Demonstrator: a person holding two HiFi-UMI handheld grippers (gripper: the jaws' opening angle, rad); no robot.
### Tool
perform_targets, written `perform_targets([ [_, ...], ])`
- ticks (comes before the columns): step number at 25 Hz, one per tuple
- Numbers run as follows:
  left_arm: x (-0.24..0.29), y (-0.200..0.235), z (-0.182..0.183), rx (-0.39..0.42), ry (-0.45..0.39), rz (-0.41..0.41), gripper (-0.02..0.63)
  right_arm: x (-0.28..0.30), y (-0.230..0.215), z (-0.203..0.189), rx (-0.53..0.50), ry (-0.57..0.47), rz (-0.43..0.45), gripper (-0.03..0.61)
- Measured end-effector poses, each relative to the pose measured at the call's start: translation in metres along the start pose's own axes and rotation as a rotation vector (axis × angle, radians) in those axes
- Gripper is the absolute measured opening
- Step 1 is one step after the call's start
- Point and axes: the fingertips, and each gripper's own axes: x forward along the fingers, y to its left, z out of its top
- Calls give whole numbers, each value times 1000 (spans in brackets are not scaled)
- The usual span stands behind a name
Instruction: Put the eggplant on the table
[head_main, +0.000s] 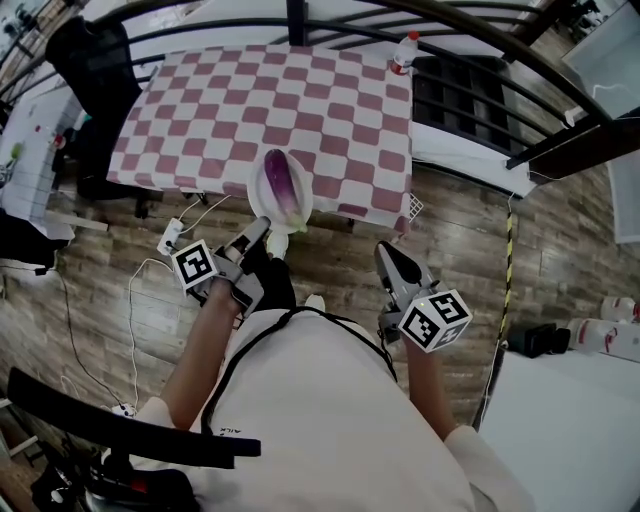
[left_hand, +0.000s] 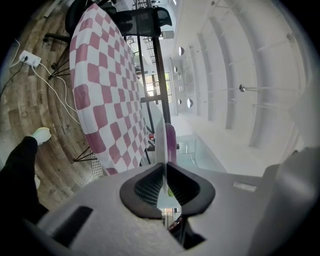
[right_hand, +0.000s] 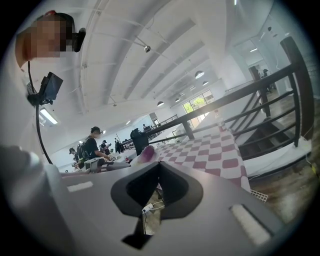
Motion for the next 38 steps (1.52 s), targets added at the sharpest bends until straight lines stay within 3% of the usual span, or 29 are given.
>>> perform_targets([
  [15,84,22,108,16,124,3,31,114,-28,45,30,-20,-69,8],
  [28,172,41,192,28,317,-13,31,227,-46,79,56,-24,-143,8],
  [38,220,79,231,30,454,15,31,273,-62,88,88,-30,-234,8],
])
